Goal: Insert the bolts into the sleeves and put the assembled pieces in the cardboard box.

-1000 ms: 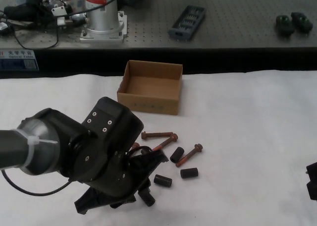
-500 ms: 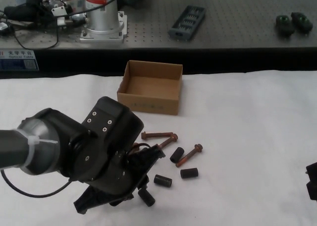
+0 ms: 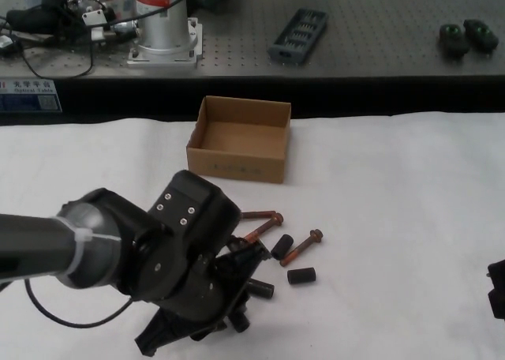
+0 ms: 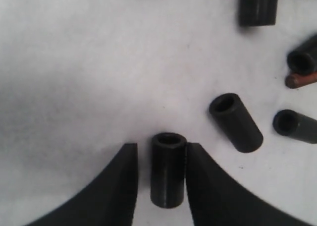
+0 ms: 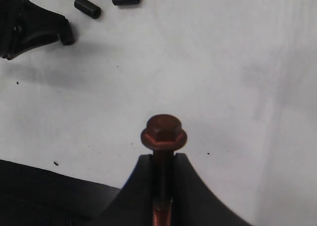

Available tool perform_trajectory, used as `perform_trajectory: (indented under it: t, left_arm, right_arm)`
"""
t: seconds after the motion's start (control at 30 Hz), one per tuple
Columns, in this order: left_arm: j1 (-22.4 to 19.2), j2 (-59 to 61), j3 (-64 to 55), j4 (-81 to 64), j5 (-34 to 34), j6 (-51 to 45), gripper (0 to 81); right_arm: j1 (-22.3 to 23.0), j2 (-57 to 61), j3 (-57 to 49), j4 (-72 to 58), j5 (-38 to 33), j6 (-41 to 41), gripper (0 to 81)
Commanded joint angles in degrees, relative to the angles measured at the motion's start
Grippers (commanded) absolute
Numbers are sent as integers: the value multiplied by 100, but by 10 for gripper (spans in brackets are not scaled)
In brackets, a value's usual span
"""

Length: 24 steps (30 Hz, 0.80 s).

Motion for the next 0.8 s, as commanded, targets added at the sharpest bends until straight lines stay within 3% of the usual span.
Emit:
perform_trajectory:
  t: [0.0, 0.77]
  left_arm:
    - [-114, 128, -42, -122, 25, -137, 247]
    - [-267, 228, -42, 233, 22, -286, 240]
  right_arm:
    - [-3, -46, -6, -21, -29, -55, 29]
    - [-3, -46, -6, -106, -29, -55, 29]
